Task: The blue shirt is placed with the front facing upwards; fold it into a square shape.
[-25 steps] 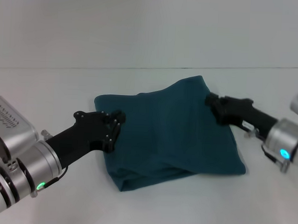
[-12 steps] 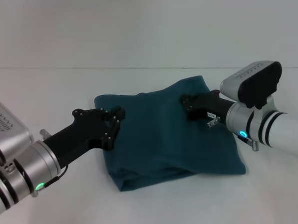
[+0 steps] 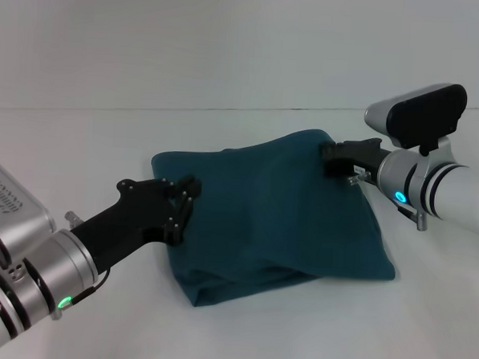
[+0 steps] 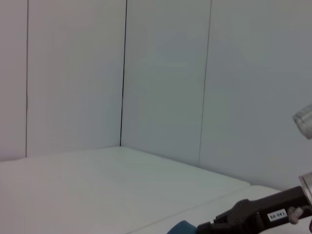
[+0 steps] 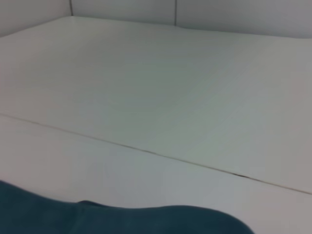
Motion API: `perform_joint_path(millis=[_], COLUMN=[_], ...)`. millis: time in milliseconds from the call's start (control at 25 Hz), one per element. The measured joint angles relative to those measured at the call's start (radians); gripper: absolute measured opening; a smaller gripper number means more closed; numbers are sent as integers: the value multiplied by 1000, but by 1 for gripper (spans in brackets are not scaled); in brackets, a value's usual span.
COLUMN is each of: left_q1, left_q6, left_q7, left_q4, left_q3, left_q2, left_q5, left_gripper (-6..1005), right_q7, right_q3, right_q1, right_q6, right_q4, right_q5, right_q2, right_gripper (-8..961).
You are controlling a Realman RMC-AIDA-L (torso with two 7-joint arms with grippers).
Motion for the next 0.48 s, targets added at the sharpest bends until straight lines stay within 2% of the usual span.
perform_joint_path(millis=[200,360,480], left_q1=[-6,-7,-5], left_q6=[3,17,29], left_q7=[0,0,0], left_q4=[16,19,21], left_q3=[0,0,-7], left_q2=[1,2,3], left_q5=[0,0,0], left_gripper=[62,61,61], right_q7=[60,68,63], right_q3=[6,8,-34], right_q1=[-3,-92,-107], right_q6=[16,-155,-241], right_q4=[-28,-125,-122], right_q5=[2,53,87], right_q2=[1,11,10], right_gripper=[36,36,36])
